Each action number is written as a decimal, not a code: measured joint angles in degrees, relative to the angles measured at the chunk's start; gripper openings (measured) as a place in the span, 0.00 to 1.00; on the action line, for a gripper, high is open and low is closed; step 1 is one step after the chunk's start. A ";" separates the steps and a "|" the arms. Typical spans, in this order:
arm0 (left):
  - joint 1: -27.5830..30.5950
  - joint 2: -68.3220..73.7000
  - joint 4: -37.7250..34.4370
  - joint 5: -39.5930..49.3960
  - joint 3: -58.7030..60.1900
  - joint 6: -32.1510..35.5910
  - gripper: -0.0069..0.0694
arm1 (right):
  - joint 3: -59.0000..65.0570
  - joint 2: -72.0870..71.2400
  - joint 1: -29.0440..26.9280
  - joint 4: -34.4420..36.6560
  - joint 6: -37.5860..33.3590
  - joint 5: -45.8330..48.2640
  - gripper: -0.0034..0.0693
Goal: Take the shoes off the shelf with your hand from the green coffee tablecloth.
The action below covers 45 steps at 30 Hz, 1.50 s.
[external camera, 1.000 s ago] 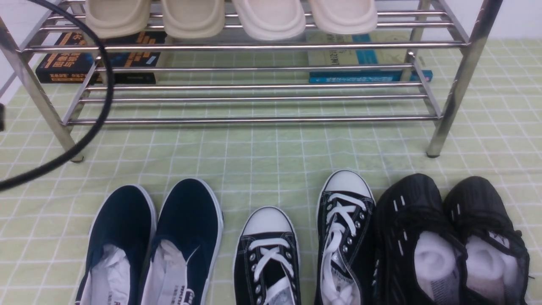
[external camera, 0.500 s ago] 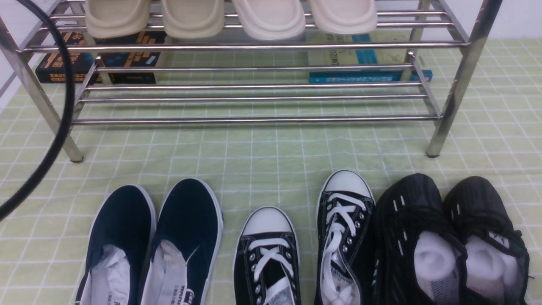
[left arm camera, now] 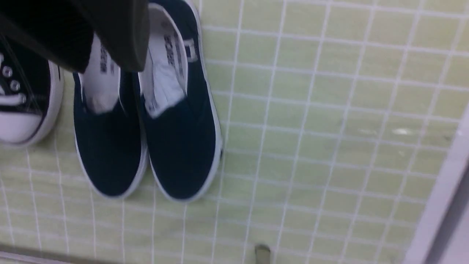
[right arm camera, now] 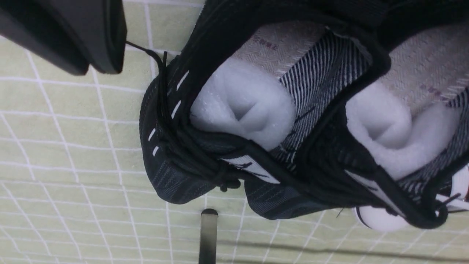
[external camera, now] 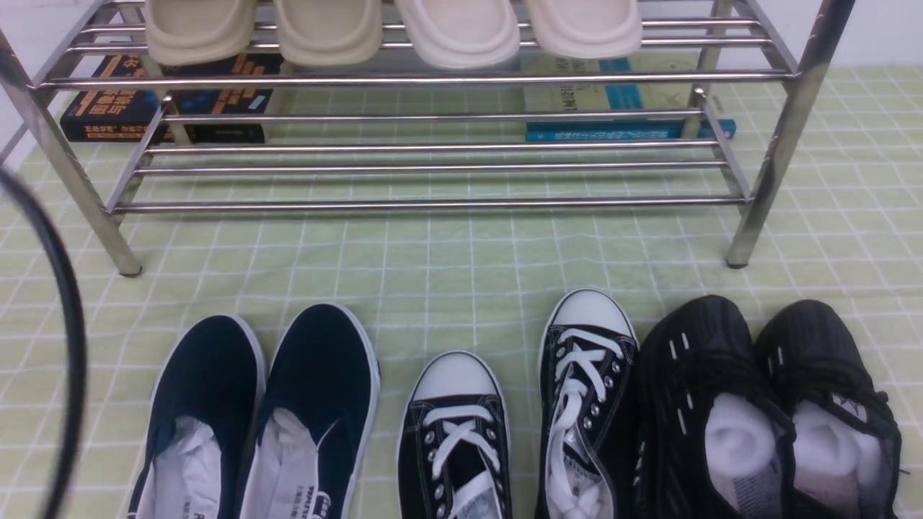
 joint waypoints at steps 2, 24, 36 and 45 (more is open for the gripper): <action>0.00 -2.13 -1.71 0.00 3.45 0.00 0.29 | 0.00 0.00 0.00 0.00 -0.47 0.00 0.16; 0.00 -17.11 -14.25 -43.68 35.15 10.57 0.09 | 0.00 0.00 0.00 0.00 -0.54 0.04 0.19; 0.00 -17.11 -8.15 -44.15 40.99 10.73 0.10 | 0.00 0.00 0.00 0.00 -0.54 0.04 0.21; 0.00 -23.79 -3.95 -46.31 48.92 8.63 0.11 | 0.00 0.00 0.00 0.00 -0.54 0.04 0.23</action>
